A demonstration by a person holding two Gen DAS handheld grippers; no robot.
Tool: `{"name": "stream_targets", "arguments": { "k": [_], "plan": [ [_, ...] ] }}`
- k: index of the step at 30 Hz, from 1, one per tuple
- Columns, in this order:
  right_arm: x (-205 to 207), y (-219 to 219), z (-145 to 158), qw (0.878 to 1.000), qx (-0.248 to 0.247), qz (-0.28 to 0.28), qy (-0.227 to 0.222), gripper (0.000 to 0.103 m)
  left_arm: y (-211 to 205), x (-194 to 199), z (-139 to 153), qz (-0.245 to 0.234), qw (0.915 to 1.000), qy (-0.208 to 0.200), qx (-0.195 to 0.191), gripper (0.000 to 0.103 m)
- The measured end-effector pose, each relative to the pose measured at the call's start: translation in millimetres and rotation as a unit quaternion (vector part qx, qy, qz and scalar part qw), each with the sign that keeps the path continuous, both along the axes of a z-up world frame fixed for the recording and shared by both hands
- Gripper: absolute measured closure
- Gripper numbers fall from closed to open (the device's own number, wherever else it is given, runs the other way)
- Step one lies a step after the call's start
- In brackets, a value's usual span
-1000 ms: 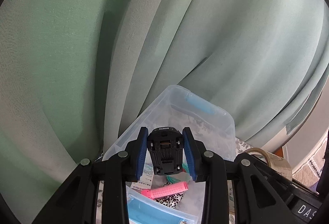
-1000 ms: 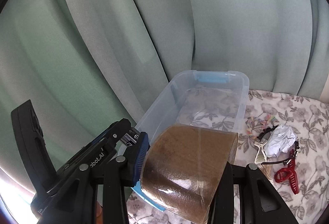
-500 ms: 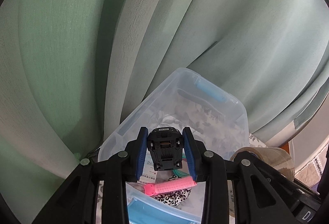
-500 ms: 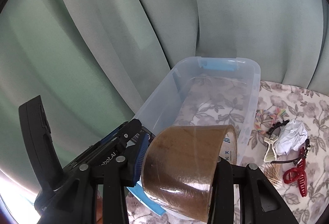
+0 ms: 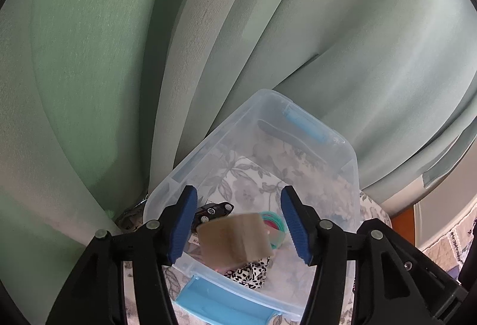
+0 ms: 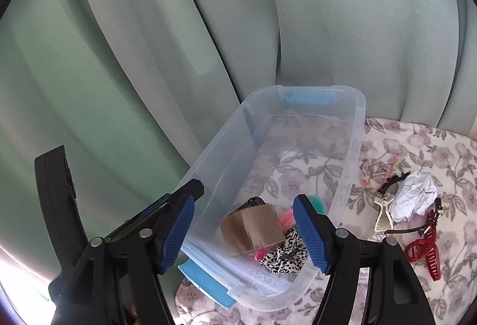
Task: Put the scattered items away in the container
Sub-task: 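Withdraw both tools from the bin toward the cotton swab bag and claw clip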
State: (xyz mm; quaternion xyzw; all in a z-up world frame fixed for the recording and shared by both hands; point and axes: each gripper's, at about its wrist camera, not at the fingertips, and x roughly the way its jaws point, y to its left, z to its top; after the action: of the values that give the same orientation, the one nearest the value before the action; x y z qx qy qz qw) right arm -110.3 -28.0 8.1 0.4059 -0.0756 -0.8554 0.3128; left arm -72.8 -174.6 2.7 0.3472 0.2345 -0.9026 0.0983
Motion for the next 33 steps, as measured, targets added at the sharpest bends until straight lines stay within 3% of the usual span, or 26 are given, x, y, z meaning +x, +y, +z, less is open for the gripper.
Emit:
{"name": "stream_targets", "arguments": {
  "k": [9, 20, 33],
  "plan": [
    [16, 17, 7, 1.000, 0.002, -0.016, 0.005, 0.024, 13, 3, 9, -0.015, 0.9999, 0.003, -0.006, 0.037],
    [35, 56, 20, 0.998, -0.011, -0.054, 0.022, 0.000, 37, 29, 38, -0.032, 0.9983, 0.026, -0.040, 0.027],
    [66, 116, 36, 0.989, -0.011, -0.119, 0.081, 0.000, 97, 51, 68, -0.076, 0.9905, 0.042, -0.106, 0.021]
  ]
}}
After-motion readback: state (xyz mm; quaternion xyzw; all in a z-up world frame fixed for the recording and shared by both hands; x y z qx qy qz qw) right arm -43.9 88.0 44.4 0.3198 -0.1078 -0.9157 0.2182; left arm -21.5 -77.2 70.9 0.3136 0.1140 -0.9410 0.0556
